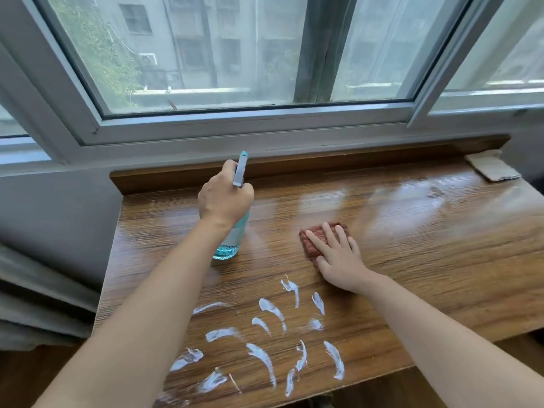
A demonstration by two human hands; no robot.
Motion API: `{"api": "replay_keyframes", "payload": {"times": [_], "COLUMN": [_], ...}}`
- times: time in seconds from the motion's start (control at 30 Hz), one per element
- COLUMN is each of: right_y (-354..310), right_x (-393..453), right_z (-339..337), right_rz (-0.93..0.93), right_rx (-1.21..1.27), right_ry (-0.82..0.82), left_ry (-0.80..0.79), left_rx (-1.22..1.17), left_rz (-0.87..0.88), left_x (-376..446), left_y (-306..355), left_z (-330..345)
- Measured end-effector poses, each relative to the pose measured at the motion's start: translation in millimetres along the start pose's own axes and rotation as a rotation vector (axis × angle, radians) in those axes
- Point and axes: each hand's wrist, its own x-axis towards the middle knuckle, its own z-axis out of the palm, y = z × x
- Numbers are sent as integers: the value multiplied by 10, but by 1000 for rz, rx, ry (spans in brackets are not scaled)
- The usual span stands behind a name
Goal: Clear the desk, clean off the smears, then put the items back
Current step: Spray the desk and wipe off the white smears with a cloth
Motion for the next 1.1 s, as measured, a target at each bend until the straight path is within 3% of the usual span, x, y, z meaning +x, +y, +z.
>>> {"api": "replay_keyframes", "payload": {"times": [0.1, 0.23, 0.33, 0.57, 0.87, 1.1], "right_y": [265, 555, 490, 656, 790, 775], "right_x": [-239, -388, -345, -382, -424, -502], "right_z": [-41, -76, -81, -111, 132, 152], "right_rz": [-82, 27, 46, -117, -207, -193], "right_rx": [-26, 33, 45, 51, -62, -60], "right_ry": [-30, -3, -32, -43, 115, 113], "left_ry": [-72, -174, -231, -415, -390, -391], "left_rx": [-28, -19, -58, -237, -148, -70], "left_rz": [26, 28, -52, -285, -469, -534], "left_x": [-59, -304, -680, -1835, -2736, -3098], "left_y": [80, 206, 285, 598, 733, 775], "left_z": [-83, -279, -379, -441, -260, -159]}}
